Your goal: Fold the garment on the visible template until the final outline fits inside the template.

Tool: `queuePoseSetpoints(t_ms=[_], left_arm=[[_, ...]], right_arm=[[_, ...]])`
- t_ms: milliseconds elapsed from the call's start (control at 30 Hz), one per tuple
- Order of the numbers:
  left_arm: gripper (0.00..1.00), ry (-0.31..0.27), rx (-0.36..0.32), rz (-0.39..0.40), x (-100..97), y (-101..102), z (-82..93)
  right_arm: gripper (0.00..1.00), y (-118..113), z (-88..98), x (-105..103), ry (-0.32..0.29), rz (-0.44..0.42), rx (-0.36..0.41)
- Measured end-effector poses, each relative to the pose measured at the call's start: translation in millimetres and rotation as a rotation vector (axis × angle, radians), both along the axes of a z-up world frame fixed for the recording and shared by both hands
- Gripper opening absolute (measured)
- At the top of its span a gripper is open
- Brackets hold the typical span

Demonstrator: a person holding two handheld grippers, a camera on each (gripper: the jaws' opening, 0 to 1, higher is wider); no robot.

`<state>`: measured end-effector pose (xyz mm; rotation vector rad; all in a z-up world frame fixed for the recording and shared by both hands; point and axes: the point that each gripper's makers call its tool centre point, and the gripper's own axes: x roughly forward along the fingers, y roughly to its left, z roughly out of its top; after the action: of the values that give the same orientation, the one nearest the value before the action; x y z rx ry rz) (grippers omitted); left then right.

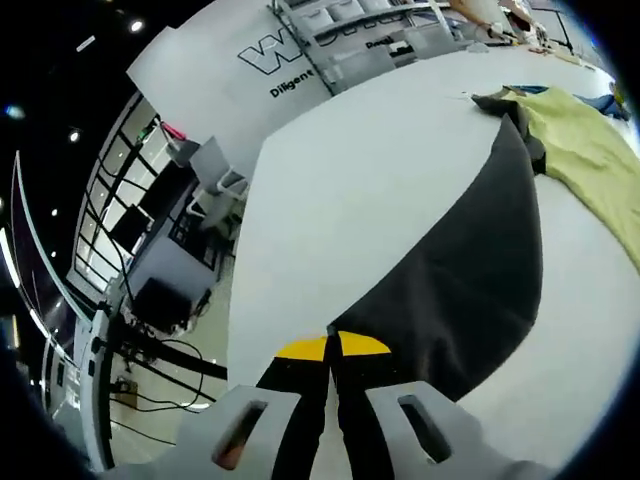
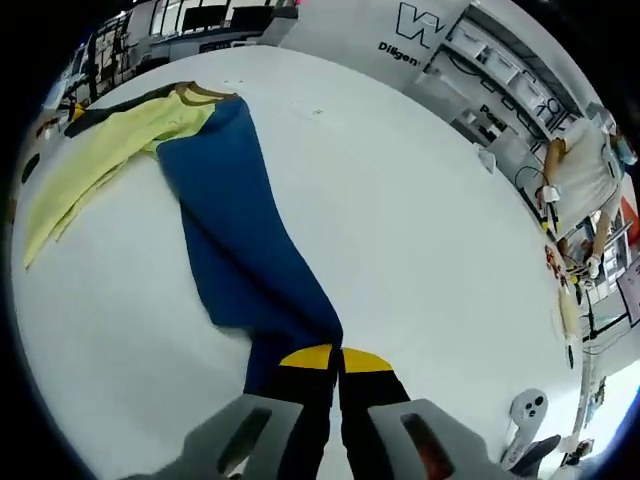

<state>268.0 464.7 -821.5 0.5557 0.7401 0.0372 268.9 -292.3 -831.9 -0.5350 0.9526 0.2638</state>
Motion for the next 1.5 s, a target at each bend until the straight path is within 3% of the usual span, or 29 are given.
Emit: queuePoseSetpoints(t_ms=[133, 200, 433, 667, 933, 1500], left_arm=[[0.01, 0.008, 0.029, -0.003, 1.5, 4.4, -2.6], [0.01, 0.050, 0.076, -0.014, 1.1, 9.8, -6.4], [0.01, 0.048, 0.126, -0.017, 18.5, 26.0, 2.3], [0.01, 0.076, 0.111, 0.028, 18.3, 44.6, -6.8], [0.01, 0.091, 0.133, 0.013, 18.8, 52.1, -12.1], [0.01, 0.097, 0.138, -0.004, 14.4, 50.4, -8.0]], right_arm=[[0.00, -6.8, -1.8, 1.6, 0.014, 0.038, -0.039], [0.00, -14.6, -3.9, 3.7, 0.025, 0.031, -0.052], [0.00, -25.8, -6.9, 6.7, 0.047, 0.015, -0.074], [0.00, -29.8, -8.5, 8.5, 0.061, 0.023, -0.094], [0.00, -42.4, -8.9, 9.6, 0.081, 0.027, -0.114], [0.00, -63.5, -9.9, 5.5, 0.112, 0.008, -0.135]])
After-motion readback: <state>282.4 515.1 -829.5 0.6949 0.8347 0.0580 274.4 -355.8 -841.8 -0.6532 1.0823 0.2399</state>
